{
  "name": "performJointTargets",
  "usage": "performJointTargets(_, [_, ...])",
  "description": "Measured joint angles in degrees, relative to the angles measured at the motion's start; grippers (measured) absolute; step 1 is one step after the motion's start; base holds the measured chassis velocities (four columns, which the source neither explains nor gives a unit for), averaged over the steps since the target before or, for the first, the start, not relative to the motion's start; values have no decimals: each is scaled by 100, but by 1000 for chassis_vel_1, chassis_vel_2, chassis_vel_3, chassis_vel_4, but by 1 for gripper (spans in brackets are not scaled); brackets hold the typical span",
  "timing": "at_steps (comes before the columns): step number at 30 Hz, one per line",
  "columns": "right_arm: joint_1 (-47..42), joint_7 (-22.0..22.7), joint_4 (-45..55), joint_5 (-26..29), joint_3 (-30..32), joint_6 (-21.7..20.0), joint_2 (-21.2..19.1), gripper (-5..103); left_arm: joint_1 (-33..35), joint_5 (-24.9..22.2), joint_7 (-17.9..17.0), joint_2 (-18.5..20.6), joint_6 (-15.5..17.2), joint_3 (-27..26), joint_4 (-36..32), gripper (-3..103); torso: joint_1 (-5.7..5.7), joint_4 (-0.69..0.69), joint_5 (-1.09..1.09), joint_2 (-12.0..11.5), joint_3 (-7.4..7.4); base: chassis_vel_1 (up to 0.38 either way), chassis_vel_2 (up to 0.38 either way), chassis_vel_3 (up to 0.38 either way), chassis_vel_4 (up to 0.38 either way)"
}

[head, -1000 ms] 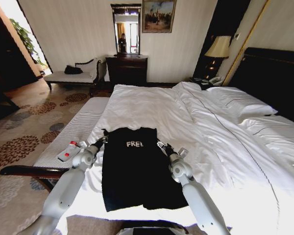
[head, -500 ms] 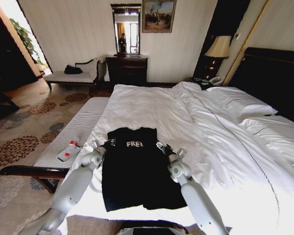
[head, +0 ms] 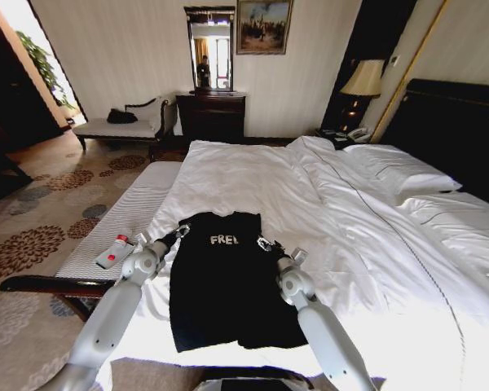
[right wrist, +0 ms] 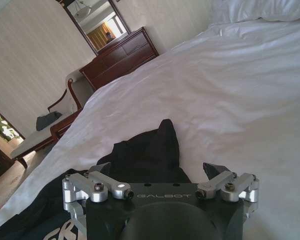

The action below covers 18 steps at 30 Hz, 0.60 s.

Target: Fold the clothes on the bed.

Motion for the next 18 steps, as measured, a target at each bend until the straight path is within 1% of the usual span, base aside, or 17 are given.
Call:
performJointTargets(1, [-8,4,9,-2,0,-1,1,100,2,25,-2,-3,0,2,34,74,0,0,0,0,0,0,0,0,0])
performJointTargets(2, [-16,6,18,-4,1,-2,1,100,3,42,-1,-8,0,12,57,79,0,0,0,0,0,0,0,0,0])
performJointTargets(3, [-16,6,18,-4,1,-2,1,100,3,42,-1,-8,0,12,57,79,0,0,0,0,0,0,0,0,0])
performJointTargets(6, [-80,17,74,-15,25,-4,-10,100,-17,147,4,-77,-29,221,119,94,0,-1,0,0,0,0,0,0,0])
performJointTargets(7, [-94,20,81,-17,35,-4,-14,100,-23,172,6,-100,-45,279,116,98,0,-2,1,0,0,0,0,0,0])
performJointTargets(10, [-122,26,97,-21,59,-4,-27,100,-15,235,9,-171,-71,432,50,100,0,-3,0,0,0,0,0,0,0])
performJointTargets(13, [-149,29,114,-23,91,-4,-49,100,67,437,49,-217,-127,633,-112,100,0,-3,1,0,0,0,0,0,0])
performJointTargets(16, [-149,29,114,-24,94,-4,-51,100,116,501,62,-201,-141,657,-171,100,0,-2,1,0,0,0,0,0,0])
performJointTargets(18, [-136,30,83,-27,83,-4,-39,100,197,528,66,-123,-145,643,-264,100,0,0,1,0,0,0,0,0,0])
